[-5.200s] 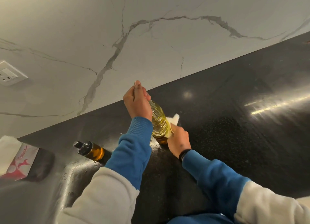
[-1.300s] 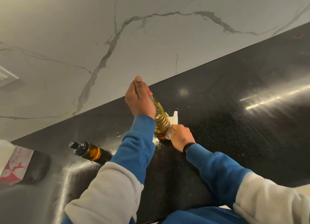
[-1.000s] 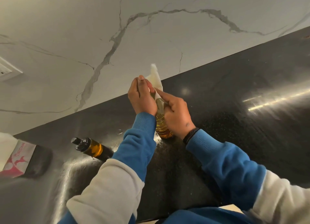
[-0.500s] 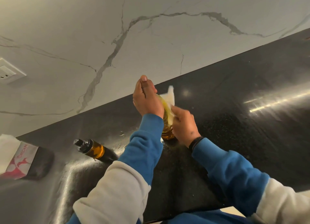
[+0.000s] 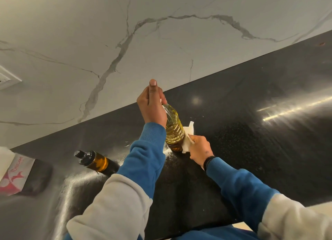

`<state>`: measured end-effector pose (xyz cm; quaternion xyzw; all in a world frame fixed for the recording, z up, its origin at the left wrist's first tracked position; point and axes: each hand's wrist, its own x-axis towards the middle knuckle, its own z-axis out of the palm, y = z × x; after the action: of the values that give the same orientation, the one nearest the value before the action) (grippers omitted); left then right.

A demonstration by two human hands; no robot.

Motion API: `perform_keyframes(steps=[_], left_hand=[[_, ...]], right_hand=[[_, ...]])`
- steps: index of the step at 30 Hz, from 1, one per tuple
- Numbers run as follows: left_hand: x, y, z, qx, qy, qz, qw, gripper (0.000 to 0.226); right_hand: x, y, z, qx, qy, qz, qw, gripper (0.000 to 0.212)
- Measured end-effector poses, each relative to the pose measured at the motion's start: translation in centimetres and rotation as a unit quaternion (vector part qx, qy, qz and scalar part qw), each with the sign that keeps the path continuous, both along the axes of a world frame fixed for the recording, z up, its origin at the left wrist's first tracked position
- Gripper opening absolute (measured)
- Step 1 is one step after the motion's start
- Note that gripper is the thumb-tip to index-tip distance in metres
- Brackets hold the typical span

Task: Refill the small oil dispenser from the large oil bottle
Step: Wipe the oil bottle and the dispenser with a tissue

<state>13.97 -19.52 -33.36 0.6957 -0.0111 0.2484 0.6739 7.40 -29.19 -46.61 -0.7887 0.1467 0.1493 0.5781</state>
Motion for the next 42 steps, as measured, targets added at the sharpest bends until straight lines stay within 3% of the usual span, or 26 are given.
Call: perform_keyframes(steps=[3,6,9,11,14,16,19,23,26,28,32,34,36,39,42], left_hand=[[0.0,-0.1,-0.1,-0.004,0.000,0.003,1.000,0.055],[0.2,0.1,-0.2,-0.011,-0.003,-0.015,1.000,0.052],[0.2,0.3,-0.2,-0.005,0.006,-0.017,1.000,0.051],[0.1,0.5,-0.2,0.006,0.007,-0.021,1.000,0.052],[-0.3,0.3,-0.2,0.023,0.002,-0.005,1.000,0.051],[-0.5,-0.1,-0.3,0.039,-0.008,0.023,0.999,0.047],[-0.9,-0.9,-0.6,0.036,-0.010,0.089,0.995,0.042],[-1.3,-2.3,-0.5,0.024,0.011,0.165,0.986,0.045],[-0.9,-2.5,-0.3,0.024,0.018,0.156,0.987,0.048],[-0.5,-2.2,-0.2,0.001,0.013,0.115,0.993,0.050],[-0.2,-1.9,0.0,0.001,-0.005,0.029,1.000,0.051],[-0.1,-1.8,0.1,0.004,-0.007,0.012,1.000,0.051],[-0.2,-1.7,0.2,-0.003,-0.005,0.000,1.000,0.052],[-0.2,-1.8,0.3,-0.002,0.002,-0.013,1.000,0.054],[-0.1,-2.0,0.2,0.012,0.011,-0.014,1.000,0.054]], right_hand=[[0.9,0.9,4.6,0.028,-0.122,-0.025,0.992,0.040],[1.7,1.2,9.2,0.077,-0.275,-0.027,0.958,0.054],[1.2,1.9,9.5,0.079,-0.310,-0.035,0.947,0.059],[0.5,1.8,7.2,0.026,-0.260,-0.048,0.964,0.055],[-0.3,0.7,2.8,-0.032,-0.078,0.005,0.996,0.035],[-1.0,0.2,0.7,-0.061,0.021,0.042,0.997,0.049],[-1.2,0.3,-0.3,-0.079,0.037,0.059,0.994,0.063],[-0.2,0.2,0.1,-0.100,0.016,0.051,0.993,0.035],[0.6,0.0,2.4,-0.105,-0.058,0.036,0.992,0.026],[1.0,0.0,4.8,-0.081,-0.157,0.008,0.984,0.029],[0.5,0.8,9.2,0.027,-0.371,-0.038,0.928,0.054],[0.0,1.6,8.8,0.026,-0.418,-0.039,0.907,0.056],[-0.2,1.9,6.1,0.004,-0.389,-0.052,0.920,0.057],[-0.9,0.8,1.8,-0.077,-0.186,-0.006,0.979,0.047],[-1.0,0.0,0.8,-0.115,-0.039,0.067,0.990,0.041]])
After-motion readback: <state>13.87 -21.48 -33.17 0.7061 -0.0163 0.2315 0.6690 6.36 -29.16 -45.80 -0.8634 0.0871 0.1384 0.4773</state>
